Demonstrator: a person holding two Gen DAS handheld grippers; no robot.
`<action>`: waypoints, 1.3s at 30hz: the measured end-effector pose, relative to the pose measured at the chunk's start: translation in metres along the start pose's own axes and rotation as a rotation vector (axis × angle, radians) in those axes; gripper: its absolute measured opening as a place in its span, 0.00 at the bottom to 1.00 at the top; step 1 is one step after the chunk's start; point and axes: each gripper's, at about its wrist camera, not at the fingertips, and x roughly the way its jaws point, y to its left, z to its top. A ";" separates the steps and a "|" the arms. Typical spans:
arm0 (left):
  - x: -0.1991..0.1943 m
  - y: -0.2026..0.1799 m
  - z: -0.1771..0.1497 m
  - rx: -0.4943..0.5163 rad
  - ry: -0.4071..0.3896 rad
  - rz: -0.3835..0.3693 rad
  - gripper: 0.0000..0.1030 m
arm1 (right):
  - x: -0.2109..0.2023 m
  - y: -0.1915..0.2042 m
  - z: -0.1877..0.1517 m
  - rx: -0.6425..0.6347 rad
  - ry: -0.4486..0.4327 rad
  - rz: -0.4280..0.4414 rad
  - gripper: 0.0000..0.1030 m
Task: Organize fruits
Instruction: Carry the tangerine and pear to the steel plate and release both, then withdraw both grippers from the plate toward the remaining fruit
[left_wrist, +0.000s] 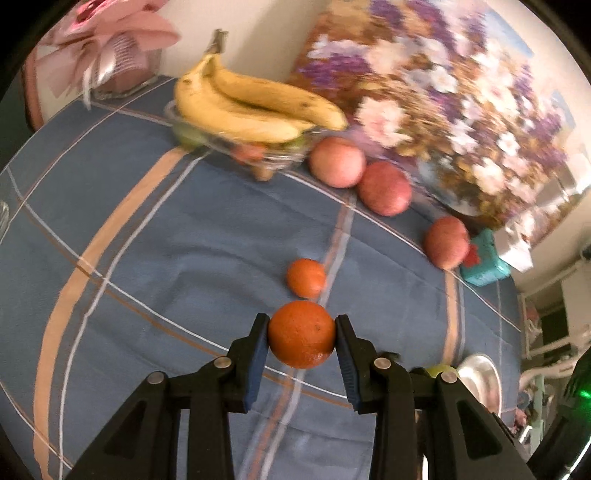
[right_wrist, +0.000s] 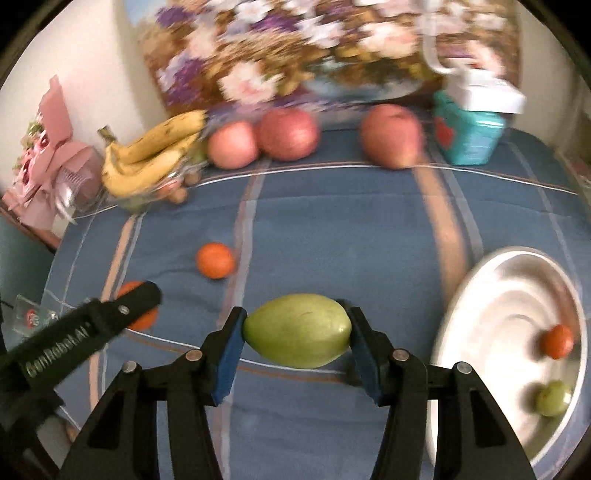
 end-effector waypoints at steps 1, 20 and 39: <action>-0.001 -0.009 -0.003 0.018 0.002 -0.012 0.37 | -0.004 -0.013 -0.002 0.027 0.002 -0.024 0.55; 0.043 -0.182 -0.123 0.513 0.211 -0.140 0.40 | -0.038 -0.195 -0.040 0.391 0.044 -0.218 0.56; 0.043 -0.097 -0.065 0.295 0.134 0.037 1.00 | -0.033 -0.166 -0.030 0.341 -0.014 -0.176 0.94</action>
